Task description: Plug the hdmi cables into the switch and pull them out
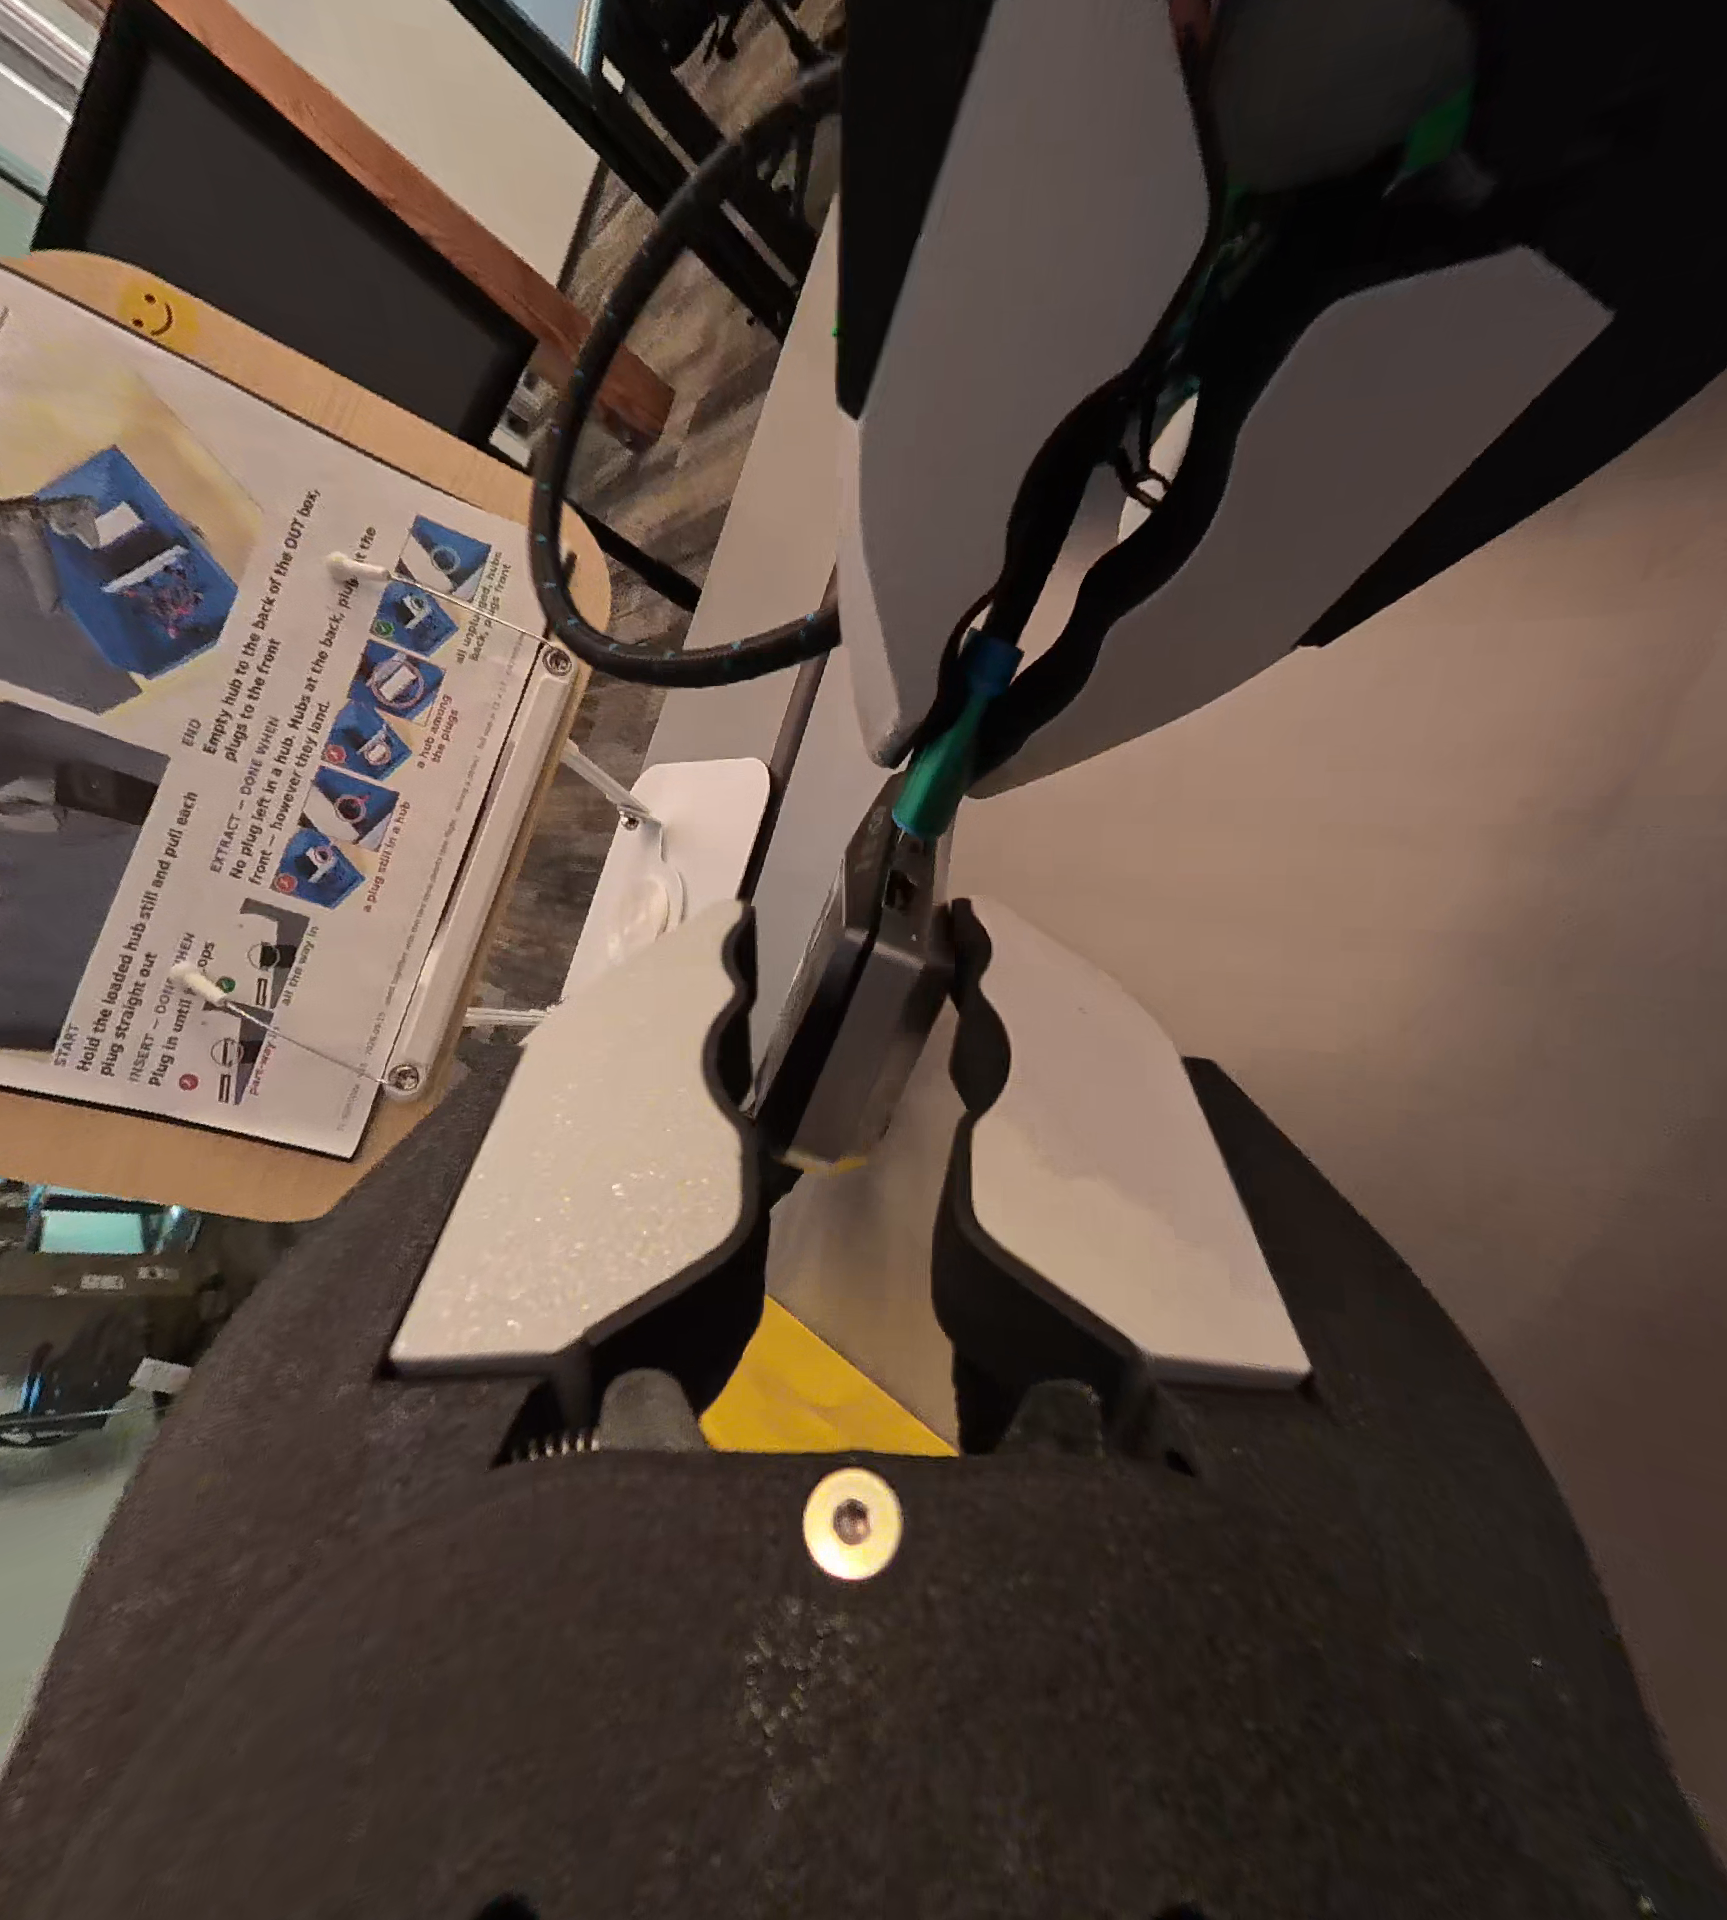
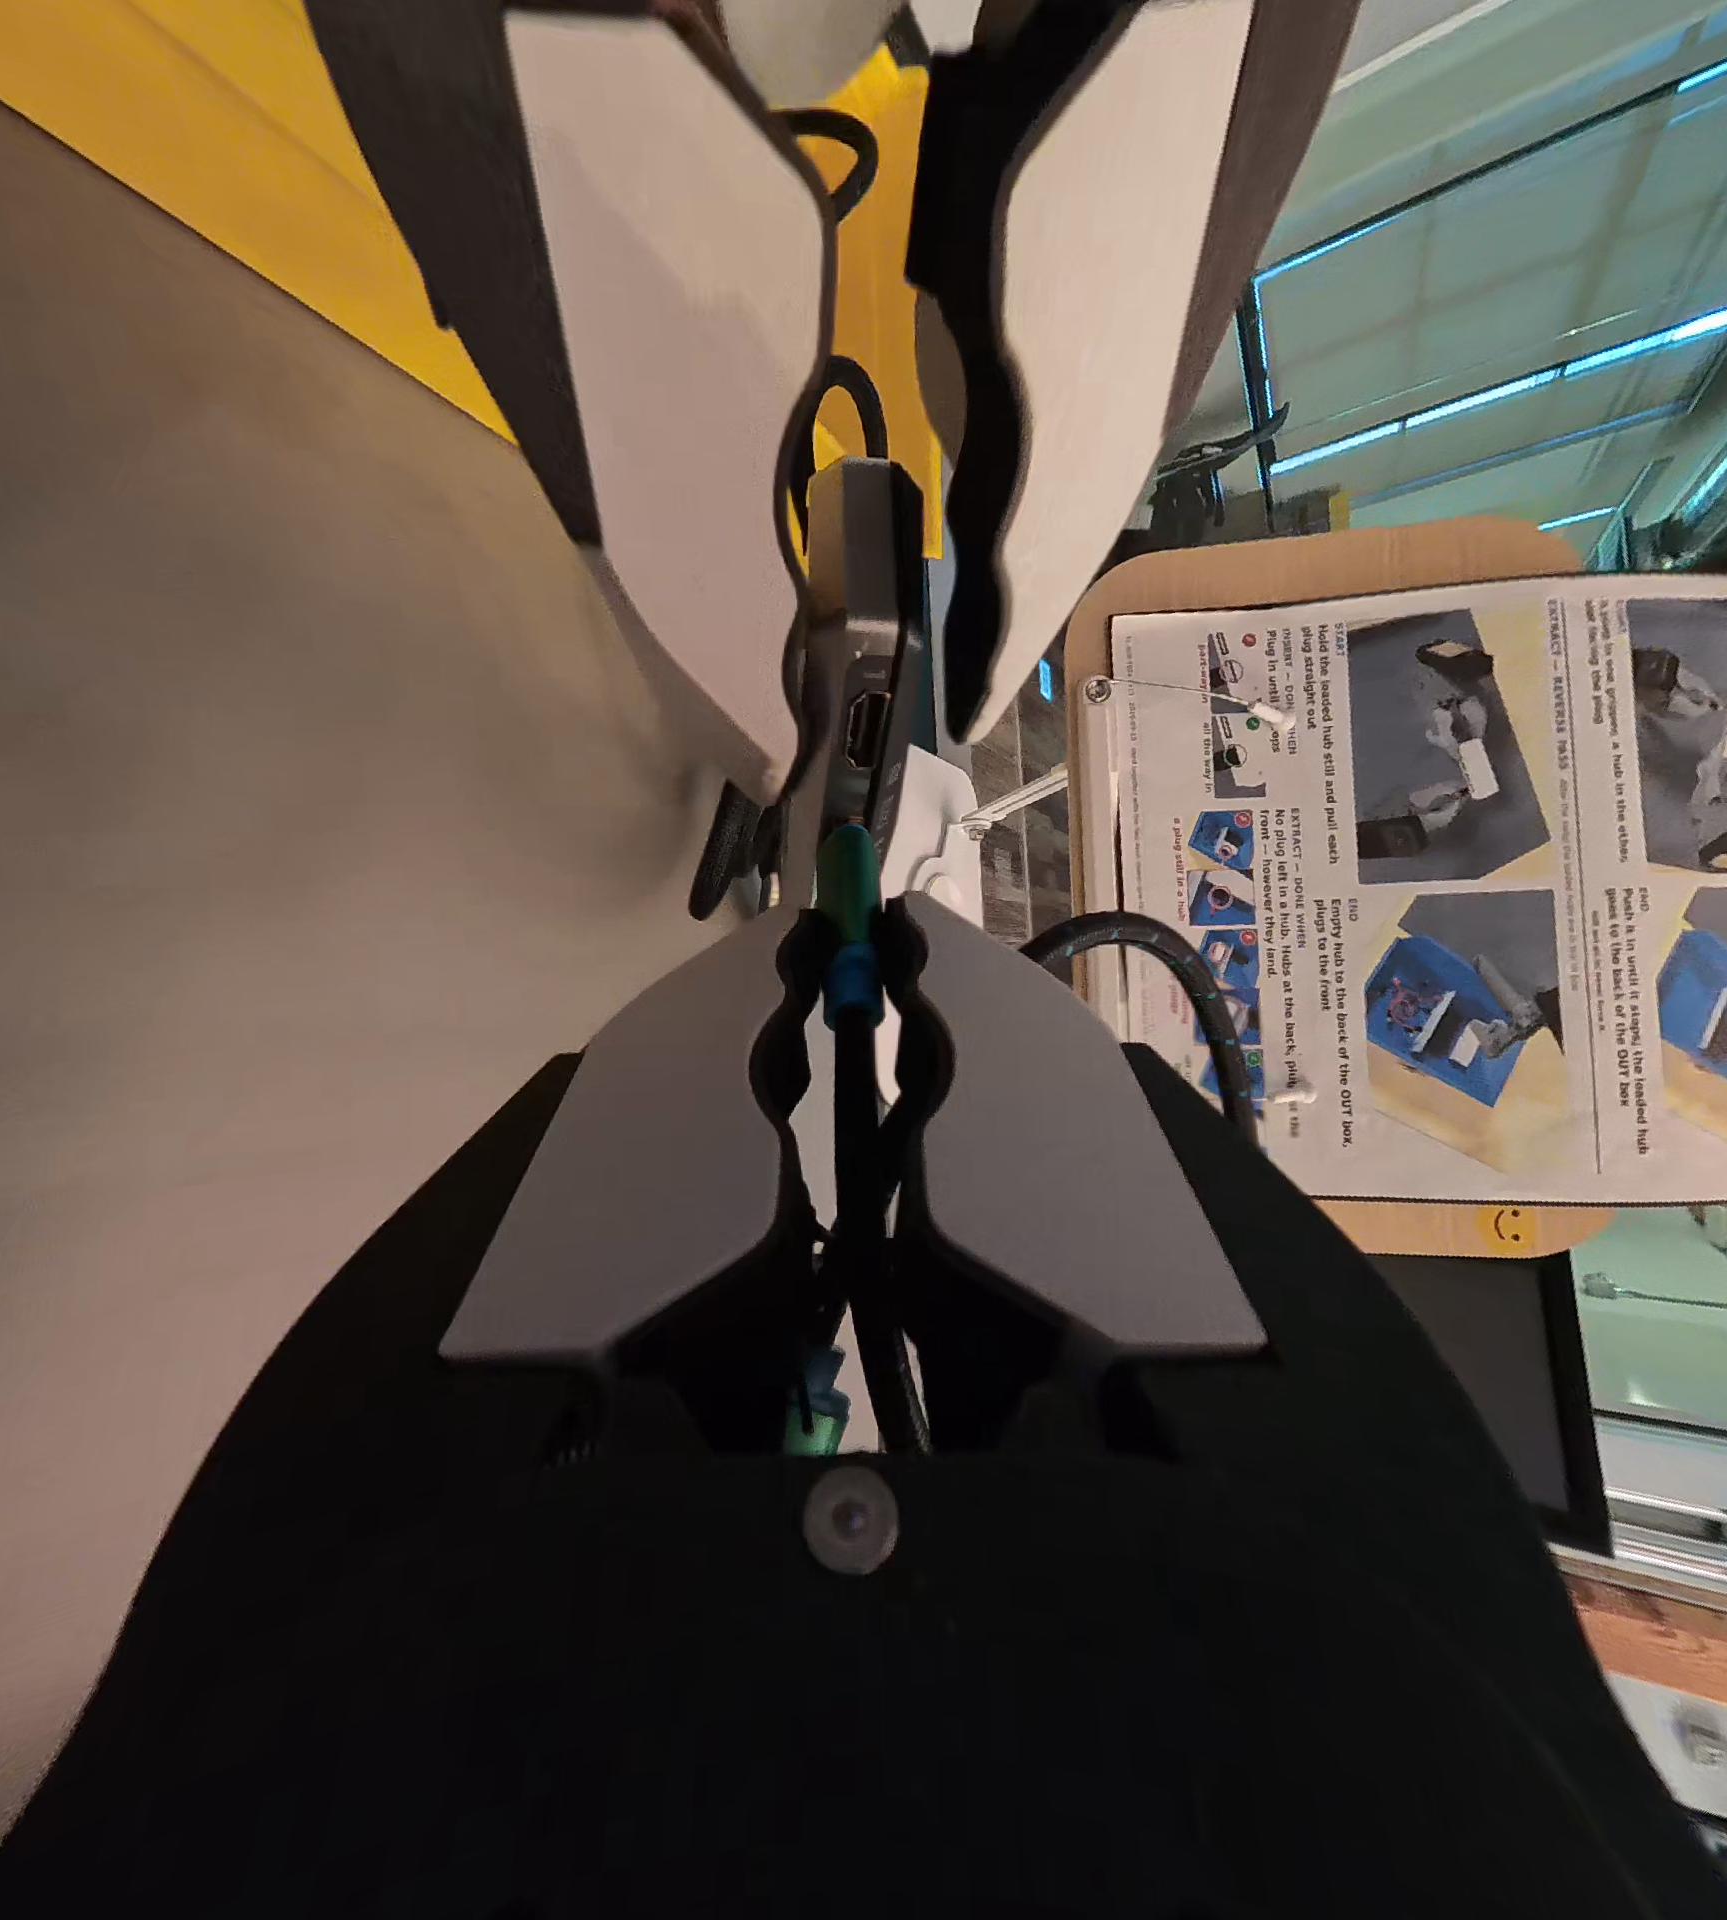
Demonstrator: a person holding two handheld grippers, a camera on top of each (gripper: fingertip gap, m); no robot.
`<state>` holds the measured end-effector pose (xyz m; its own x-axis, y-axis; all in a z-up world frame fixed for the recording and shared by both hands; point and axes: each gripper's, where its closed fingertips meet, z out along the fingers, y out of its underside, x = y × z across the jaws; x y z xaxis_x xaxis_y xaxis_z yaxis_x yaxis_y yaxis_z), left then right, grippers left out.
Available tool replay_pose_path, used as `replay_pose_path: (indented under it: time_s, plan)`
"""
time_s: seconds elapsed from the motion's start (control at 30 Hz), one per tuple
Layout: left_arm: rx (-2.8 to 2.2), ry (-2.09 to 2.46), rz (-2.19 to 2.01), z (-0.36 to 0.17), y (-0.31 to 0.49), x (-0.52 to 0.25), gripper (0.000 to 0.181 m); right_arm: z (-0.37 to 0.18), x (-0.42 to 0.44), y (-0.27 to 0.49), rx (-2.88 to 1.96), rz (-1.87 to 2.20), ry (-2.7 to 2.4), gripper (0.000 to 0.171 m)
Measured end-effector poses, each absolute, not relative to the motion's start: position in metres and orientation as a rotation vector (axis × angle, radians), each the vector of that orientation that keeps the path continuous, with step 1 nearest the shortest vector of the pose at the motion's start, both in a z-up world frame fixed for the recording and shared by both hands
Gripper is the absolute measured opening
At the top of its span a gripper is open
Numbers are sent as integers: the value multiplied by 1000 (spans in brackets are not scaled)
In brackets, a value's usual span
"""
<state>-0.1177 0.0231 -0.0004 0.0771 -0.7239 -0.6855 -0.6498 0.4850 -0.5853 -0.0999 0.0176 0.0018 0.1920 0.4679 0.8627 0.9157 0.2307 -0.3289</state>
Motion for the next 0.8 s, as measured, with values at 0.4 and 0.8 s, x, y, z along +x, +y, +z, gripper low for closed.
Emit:
replay_pose_path:
  time_s: [0.4, 0.8]
  plan:
    - [-1062, 1652, 70, -3, 24, -112, 22, 16, -99, 8, -1231, -738, -1502, 16]
    - [-1035, 1503, 74, 24, 29, -115, 22, 96, -97, -39, -1152, -210, -1242, 21]
